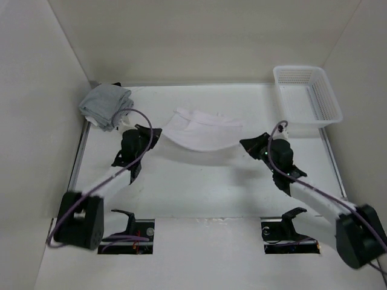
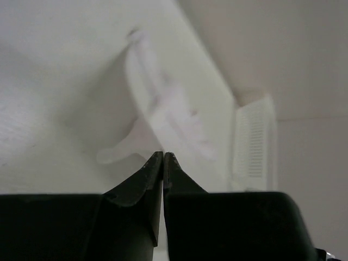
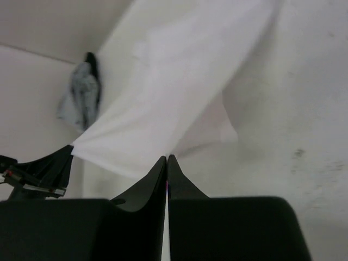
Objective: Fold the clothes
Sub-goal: Fold the tank top
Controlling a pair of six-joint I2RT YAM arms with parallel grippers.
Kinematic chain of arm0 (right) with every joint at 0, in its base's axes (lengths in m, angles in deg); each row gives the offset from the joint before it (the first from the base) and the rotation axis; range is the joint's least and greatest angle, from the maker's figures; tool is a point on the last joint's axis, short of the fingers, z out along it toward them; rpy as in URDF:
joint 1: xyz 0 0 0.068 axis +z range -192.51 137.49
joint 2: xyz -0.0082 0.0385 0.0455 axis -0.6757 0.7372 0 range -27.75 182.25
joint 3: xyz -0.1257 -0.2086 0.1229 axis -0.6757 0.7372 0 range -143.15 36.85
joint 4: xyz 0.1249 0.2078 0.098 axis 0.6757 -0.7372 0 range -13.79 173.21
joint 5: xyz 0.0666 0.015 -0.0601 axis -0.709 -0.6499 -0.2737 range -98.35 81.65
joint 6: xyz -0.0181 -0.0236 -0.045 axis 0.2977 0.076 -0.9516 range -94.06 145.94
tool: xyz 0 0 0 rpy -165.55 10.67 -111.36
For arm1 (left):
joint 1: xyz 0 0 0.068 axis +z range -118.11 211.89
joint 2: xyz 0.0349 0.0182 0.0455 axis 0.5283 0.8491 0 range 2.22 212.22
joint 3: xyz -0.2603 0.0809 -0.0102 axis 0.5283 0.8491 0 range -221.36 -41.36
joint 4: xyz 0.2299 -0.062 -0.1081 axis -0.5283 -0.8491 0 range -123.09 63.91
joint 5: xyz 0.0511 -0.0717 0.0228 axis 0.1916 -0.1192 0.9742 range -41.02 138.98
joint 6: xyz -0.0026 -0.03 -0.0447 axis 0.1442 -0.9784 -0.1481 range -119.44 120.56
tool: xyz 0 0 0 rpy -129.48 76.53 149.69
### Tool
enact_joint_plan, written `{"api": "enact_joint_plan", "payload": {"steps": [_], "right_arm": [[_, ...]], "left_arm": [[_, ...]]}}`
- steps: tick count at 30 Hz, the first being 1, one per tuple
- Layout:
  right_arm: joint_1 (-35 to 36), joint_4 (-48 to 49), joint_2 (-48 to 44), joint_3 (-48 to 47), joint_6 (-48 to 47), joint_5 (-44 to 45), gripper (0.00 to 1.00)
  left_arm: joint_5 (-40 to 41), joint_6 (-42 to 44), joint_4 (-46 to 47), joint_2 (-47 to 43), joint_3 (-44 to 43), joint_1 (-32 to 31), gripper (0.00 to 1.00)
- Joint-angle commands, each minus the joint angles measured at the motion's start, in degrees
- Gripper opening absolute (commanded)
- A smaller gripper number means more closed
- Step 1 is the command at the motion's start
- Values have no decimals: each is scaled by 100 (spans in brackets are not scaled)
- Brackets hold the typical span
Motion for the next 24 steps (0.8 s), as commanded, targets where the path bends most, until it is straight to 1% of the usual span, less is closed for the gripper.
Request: {"api": "enact_joint_plan", "payload": {"steps": [1, 3, 5, 8, 11, 13, 15, 17, 18, 21, 24], "right_arm": [[352, -1548, -1672, -506, -647, 359, 5], [659, -2576, -2569, -901, -911, 614, 5], [1028, -3439, -3238, -1314, -1052, 903, 5], [1740, -4398, -3873, -1912, -1106, 1387, 6], [2373, -4831, -3988, -2291, -1071, 1713, 6], [2690, -4832, -3822, -2388, -1088, 1828, 7], [2797, -4639, -3516, -2345, -1158, 1880, 7], [2517, -4289, -3103, -2187, -1272, 1706, 7], [2298, -4034, -2892, -2065, -1299, 1479, 7], [1333, -3007, -2084, -1722, -1282, 478, 7], [356, -1952, -899, -1633, -1124, -542, 7]], "left_arm": [[92, 384, -883, -2118, -105, -23, 0], [215, 586, -1832, -3270, -298, -67, 0], [276, 815, -2755, -4133, -623, -93, 0], [277, 965, -3706, -4899, -1054, -163, 0], [286, 1001, -4297, -5261, -1309, -243, 0], [294, 1001, -4386, -5297, -1293, -252, 0], [294, 1001, -4333, -5122, -1170, -234, 1], [286, 1027, -4088, -4789, -986, -173, 1], [294, 1045, -3913, -4570, -906, -155, 1], [303, 1080, -3298, -3771, -713, -102, 1], [408, 1063, -2446, -2673, -668, -23, 1]]}}
